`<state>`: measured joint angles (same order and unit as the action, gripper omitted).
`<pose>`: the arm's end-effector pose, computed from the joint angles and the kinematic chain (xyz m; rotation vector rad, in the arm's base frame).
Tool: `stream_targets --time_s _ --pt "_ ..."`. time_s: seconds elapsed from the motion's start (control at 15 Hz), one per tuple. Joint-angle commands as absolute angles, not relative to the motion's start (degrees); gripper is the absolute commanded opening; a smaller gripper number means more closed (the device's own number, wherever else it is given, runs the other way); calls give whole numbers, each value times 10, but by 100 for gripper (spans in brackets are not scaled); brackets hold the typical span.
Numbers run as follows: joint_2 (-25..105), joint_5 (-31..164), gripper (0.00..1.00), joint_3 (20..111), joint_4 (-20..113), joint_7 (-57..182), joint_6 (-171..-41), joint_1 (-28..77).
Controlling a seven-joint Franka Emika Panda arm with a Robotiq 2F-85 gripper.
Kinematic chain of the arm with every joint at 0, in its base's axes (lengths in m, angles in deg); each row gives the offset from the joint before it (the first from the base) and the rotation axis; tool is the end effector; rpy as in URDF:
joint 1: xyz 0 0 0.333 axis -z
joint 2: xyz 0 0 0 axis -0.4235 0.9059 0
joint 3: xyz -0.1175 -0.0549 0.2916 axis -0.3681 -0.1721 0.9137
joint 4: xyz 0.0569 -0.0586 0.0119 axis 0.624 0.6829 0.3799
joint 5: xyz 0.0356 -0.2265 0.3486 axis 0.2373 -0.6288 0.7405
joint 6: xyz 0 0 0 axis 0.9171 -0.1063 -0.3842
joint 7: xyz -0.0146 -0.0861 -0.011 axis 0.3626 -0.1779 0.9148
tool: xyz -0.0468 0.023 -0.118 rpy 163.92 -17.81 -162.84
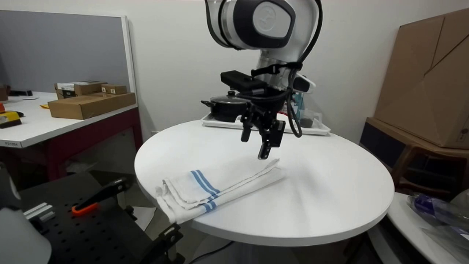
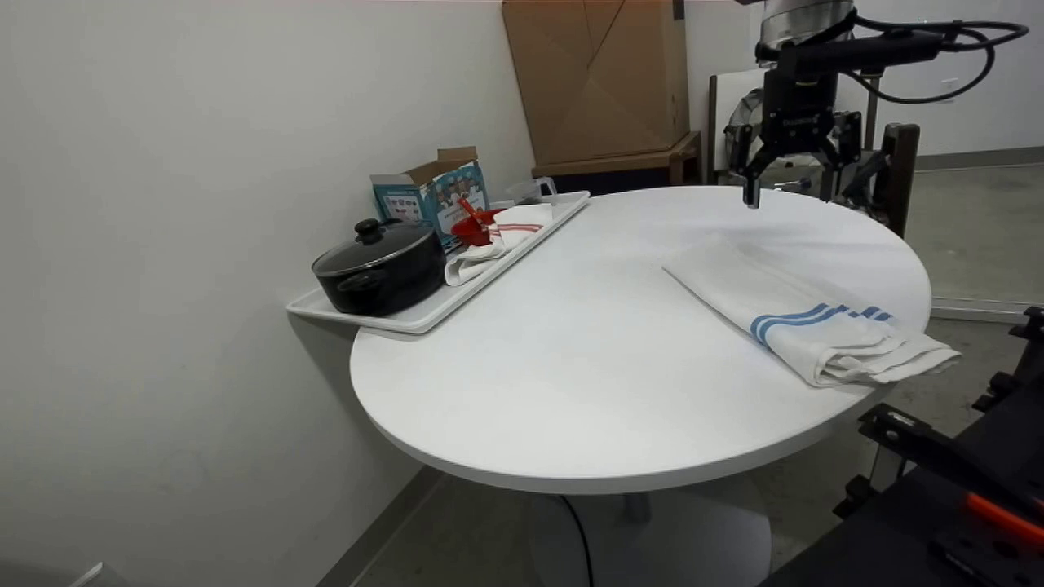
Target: Fold the towel on the table
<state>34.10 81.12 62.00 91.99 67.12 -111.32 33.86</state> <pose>0.4761 -0.1361 0.1913 -2.9448 0.6722 0.1738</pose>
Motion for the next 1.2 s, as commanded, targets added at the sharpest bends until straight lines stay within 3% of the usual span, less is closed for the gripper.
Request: stream_targets --time_s 0.0,1.13 --pt "394 803 100 626 848 655 -1100 332" --pt "578 821 100 653 652 657 -1089 350"
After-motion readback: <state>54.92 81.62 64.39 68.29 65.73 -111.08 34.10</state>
